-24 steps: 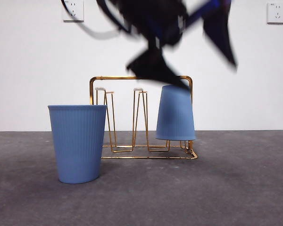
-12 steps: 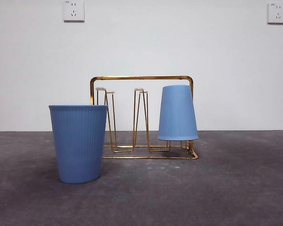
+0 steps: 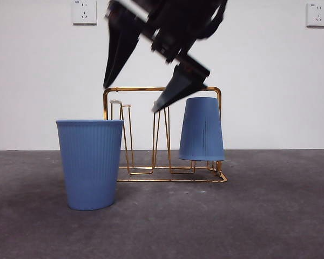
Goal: Pick up cup 1,put cup 1 in the cup rack,pick up cup 2,put cup 2 in the cup rack
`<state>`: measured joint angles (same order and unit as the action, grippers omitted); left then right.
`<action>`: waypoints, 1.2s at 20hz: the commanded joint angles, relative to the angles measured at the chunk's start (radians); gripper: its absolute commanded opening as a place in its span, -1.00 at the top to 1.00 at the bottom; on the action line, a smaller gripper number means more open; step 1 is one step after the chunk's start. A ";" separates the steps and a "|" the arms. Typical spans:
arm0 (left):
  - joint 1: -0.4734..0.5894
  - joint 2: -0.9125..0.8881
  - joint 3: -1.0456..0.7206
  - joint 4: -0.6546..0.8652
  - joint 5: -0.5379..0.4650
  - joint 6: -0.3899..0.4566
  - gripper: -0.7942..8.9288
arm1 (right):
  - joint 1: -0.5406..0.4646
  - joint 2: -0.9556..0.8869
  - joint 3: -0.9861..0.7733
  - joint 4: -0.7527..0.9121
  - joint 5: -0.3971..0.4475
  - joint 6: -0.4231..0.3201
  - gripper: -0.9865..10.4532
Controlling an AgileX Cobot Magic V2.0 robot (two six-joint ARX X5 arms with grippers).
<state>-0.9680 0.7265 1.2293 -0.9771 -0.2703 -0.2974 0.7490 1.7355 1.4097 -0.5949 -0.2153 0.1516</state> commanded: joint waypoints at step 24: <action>-0.002 0.011 -0.003 0.164 0.089 -0.016 0.00 | 0.016 -0.025 0.013 0.003 -0.048 -0.013 0.85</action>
<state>-0.9680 0.7395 1.2293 -0.8188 -0.1837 -0.3035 0.7647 1.7409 1.4197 -0.6060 -0.2550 0.1539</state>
